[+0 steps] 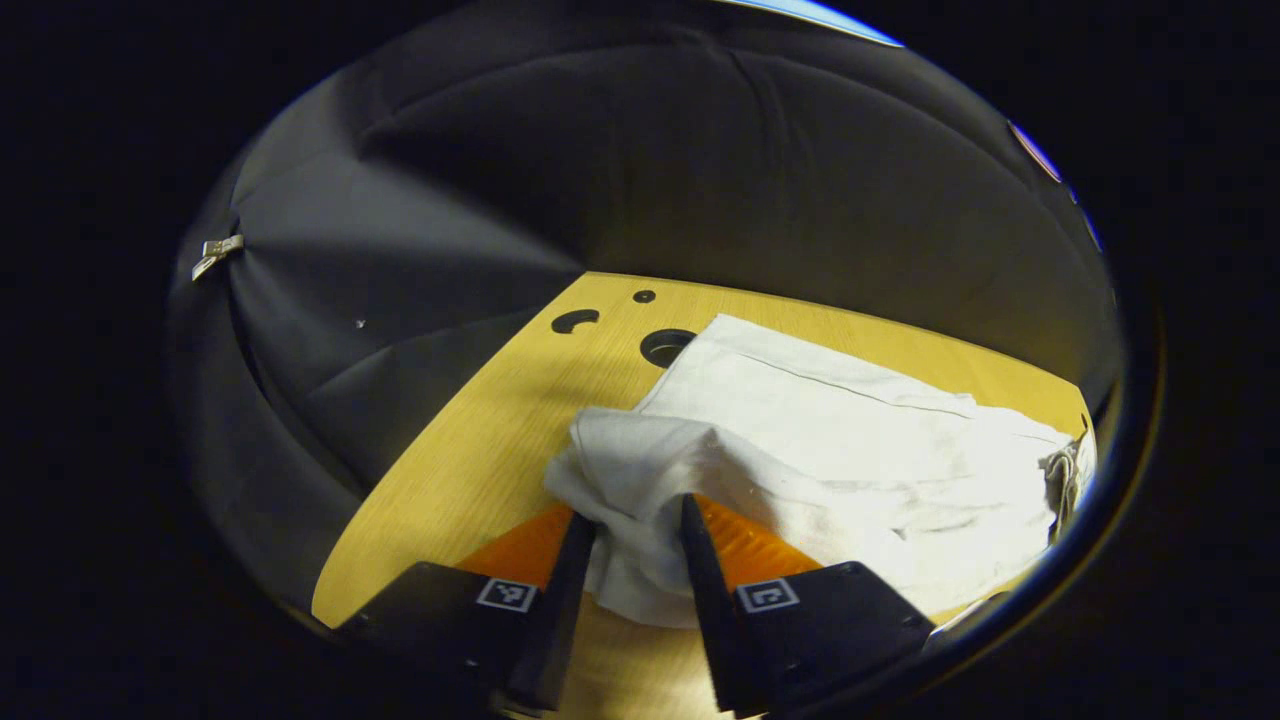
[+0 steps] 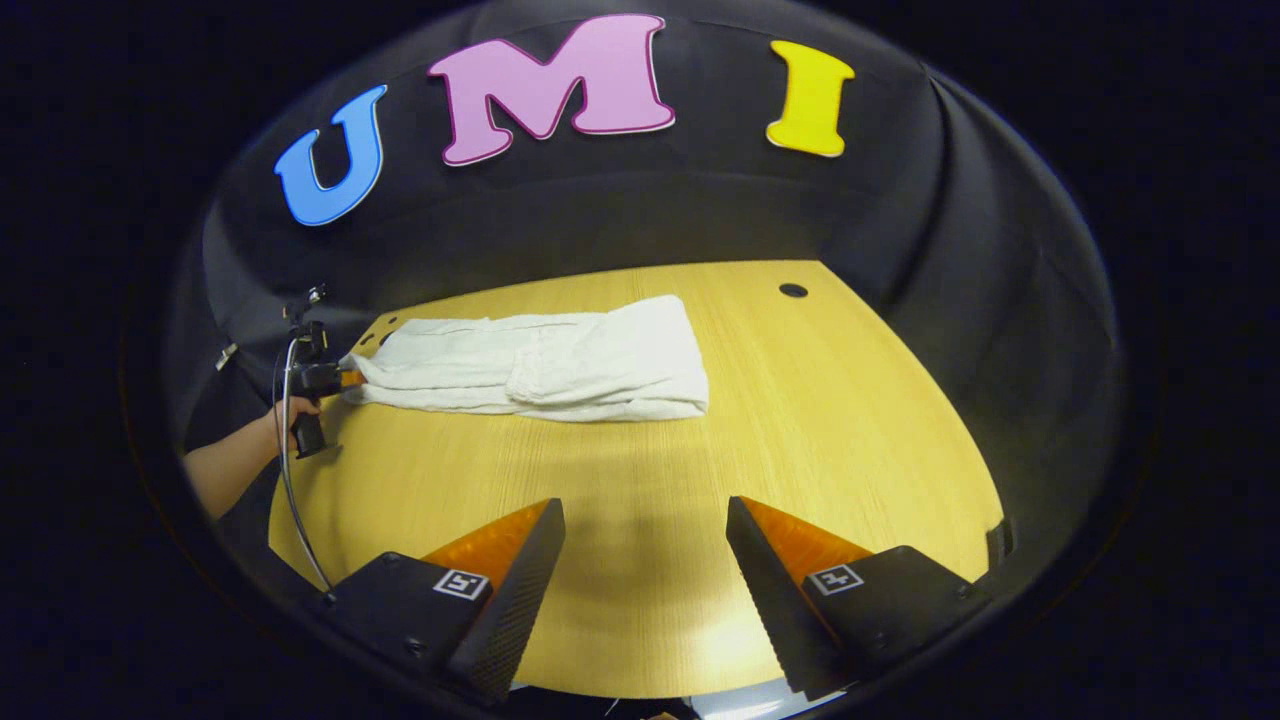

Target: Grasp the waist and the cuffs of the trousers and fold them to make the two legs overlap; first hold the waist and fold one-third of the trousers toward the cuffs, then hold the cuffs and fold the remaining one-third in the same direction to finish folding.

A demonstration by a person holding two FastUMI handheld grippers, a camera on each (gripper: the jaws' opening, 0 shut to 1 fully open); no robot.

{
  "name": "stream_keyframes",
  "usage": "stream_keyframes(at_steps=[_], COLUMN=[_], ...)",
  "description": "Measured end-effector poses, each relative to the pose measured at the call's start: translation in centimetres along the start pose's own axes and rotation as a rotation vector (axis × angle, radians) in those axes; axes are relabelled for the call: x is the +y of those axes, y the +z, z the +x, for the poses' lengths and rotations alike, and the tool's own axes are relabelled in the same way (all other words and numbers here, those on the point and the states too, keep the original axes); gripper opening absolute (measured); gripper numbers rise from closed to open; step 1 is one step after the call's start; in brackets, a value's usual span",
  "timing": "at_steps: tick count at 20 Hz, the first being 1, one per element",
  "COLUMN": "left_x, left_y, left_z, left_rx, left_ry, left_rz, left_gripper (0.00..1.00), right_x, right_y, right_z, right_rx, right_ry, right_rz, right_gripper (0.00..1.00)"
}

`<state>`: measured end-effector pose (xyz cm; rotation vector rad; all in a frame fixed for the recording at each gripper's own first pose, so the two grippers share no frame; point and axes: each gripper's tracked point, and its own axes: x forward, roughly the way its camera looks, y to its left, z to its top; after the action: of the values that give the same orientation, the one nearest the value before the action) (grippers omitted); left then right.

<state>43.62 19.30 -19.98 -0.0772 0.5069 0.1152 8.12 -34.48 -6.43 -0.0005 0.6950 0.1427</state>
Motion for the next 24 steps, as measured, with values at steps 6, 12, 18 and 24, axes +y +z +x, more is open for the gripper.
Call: stream_keyframes(at_steps=[6, 12, 18, 24], left_x=[-1.5, -1.6, -5.1, -13.5], left_y=[-1.1, 0.4, 7.4, 11.5], left_z=[0.1, -0.9, -7.5, -13.5], left_rx=[0.071, -0.002, -0.175, -0.258], left_ry=[-0.026, -0.018, -0.097, -0.183], left_rz=[0.099, 0.047, 0.071, 0.079], left_gripper=[0.15, 0.06, 0.05, 0.05], right_x=[0.9, -0.3, -4.0, -7.7], right_y=[-1.7, 0.6, -0.4, 0.7], right_z=[-1.9, -4.1, -5.9, -6.7], right_rx=[0.01, -0.073, -0.099, -0.16], right_ry=[-0.008, -0.02, -0.089, -0.122], right_rz=[-0.019, -0.006, 0.054, 0.12], right_gripper=[1.0, 0.99, 0.99, 0.99])
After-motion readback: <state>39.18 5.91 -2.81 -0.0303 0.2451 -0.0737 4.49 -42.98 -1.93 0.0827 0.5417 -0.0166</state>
